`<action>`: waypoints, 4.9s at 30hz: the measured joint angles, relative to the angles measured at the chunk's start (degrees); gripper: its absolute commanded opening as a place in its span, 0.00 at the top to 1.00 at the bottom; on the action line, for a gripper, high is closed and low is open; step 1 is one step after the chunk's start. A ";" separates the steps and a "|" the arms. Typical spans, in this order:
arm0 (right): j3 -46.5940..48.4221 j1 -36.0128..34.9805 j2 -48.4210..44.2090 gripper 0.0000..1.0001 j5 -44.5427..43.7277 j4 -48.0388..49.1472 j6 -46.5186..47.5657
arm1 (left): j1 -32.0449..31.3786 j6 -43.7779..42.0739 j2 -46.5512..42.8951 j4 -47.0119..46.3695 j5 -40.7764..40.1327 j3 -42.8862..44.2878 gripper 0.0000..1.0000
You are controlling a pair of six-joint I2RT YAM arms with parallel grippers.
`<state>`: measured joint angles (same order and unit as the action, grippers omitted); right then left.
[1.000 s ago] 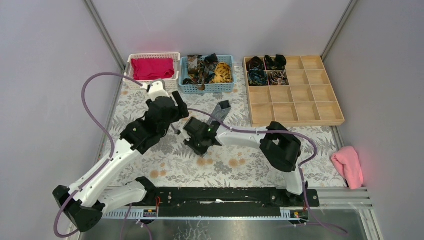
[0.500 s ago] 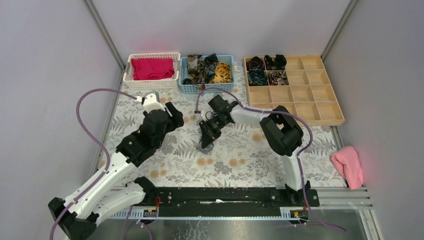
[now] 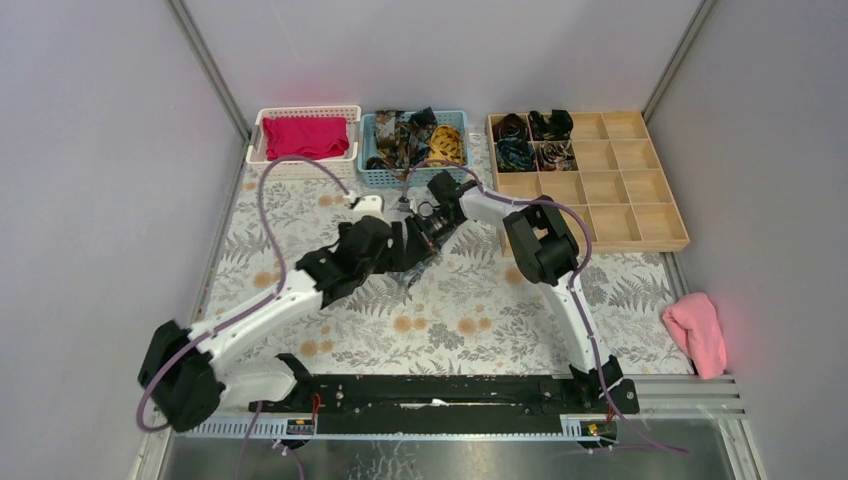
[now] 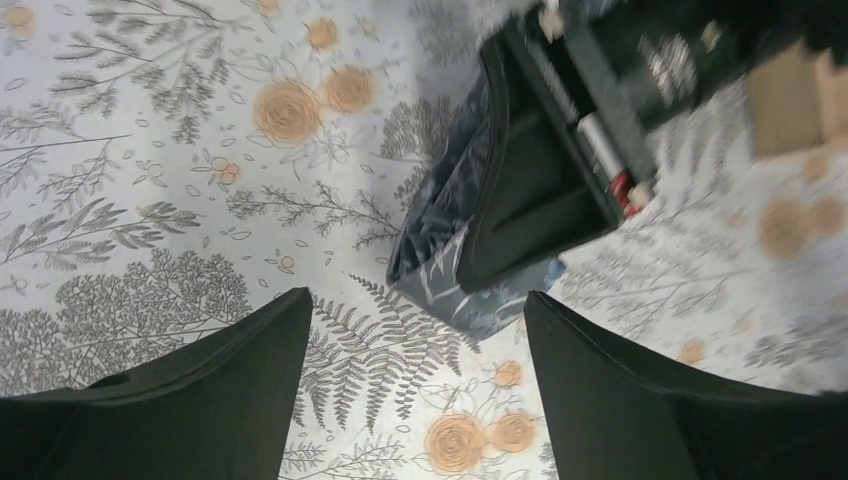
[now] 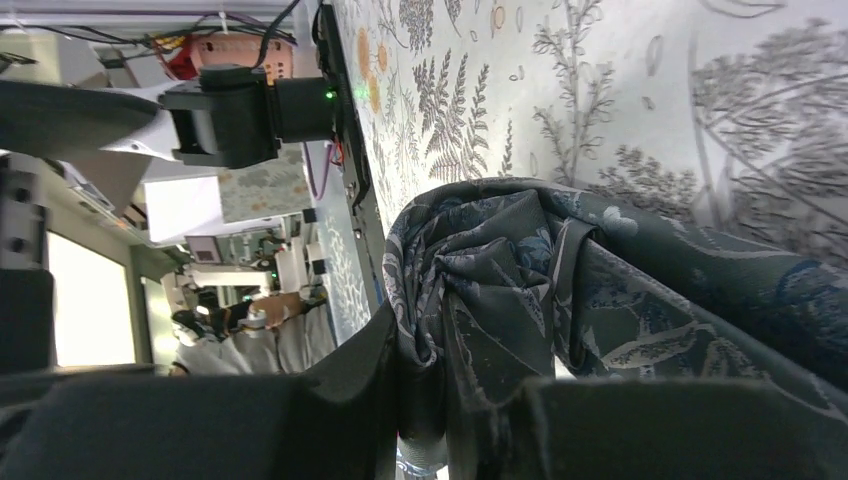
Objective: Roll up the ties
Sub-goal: Roll the tie at the center of the board.
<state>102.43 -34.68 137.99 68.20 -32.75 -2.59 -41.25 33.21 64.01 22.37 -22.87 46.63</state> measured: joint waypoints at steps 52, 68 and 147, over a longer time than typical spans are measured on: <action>4.02 2.95 5.60 0.64 6.80 -2.84 0.02 | -1.77 -24.57 41.79 1.81 7.37 18.69 0.58; -4.33 8.07 0.81 0.40 -1.20 8.04 -11.69 | -1.07 -25.38 44.70 -0.72 9.68 21.79 0.58; -21.88 -44.57 -10.45 0.11 -131.97 27.74 27.93 | 1.57 -23.06 47.91 0.79 15.04 25.99 0.59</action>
<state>80.55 -79.24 127.55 -63.77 -5.02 25.34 -39.68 10.15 111.92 23.16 -7.84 72.62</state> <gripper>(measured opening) 0.898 0.413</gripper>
